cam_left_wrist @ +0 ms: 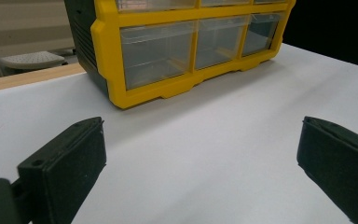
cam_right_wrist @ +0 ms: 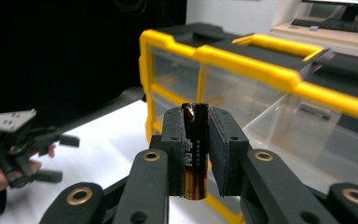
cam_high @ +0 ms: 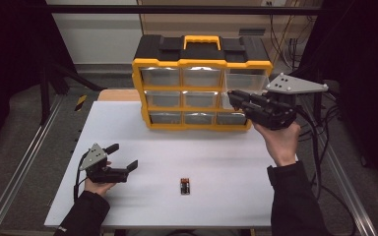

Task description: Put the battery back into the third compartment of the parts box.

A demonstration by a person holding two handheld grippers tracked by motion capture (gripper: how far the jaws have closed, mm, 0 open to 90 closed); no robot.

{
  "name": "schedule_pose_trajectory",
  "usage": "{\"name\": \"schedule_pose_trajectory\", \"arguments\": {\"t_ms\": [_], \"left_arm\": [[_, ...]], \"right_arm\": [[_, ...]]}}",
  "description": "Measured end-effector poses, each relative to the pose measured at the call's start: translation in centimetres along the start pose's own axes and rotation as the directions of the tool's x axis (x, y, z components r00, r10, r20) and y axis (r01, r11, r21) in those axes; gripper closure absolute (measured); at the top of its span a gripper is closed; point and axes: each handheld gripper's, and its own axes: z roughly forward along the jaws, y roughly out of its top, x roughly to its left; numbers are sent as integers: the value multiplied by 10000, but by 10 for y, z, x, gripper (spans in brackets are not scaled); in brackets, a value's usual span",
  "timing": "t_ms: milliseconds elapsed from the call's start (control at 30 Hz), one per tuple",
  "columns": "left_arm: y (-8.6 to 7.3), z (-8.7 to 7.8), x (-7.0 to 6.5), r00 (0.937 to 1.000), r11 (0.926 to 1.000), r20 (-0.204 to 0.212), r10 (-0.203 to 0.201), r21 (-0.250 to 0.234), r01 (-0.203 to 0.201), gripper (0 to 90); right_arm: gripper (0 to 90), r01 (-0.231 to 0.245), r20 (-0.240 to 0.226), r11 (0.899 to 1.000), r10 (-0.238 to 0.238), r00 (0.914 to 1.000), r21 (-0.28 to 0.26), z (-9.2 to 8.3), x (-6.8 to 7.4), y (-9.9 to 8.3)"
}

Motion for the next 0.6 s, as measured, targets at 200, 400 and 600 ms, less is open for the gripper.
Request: {"name": "schedule_pose_trajectory", "arguments": {"t_ms": [200, 400, 600], "left_arm": [[0, 0, 0, 10000, 10000, 14, -3, -4, 3, 8], [0, 0, 0, 10000, 10000, 22, -1, -3, 1, 8], [0, 1, 0, 10000, 10000, 29, 8, 21, -8, 8]], "right_arm": [[769, -83, 348, 9999, 88, 9994, -135, 3, -9, 13], [769, -285, 777, 9995, 292, 9966, -98, 9, -21, 19], [769, -469, 1361, 9989, 467, 9896, -20, 21, -35, 24]]}}
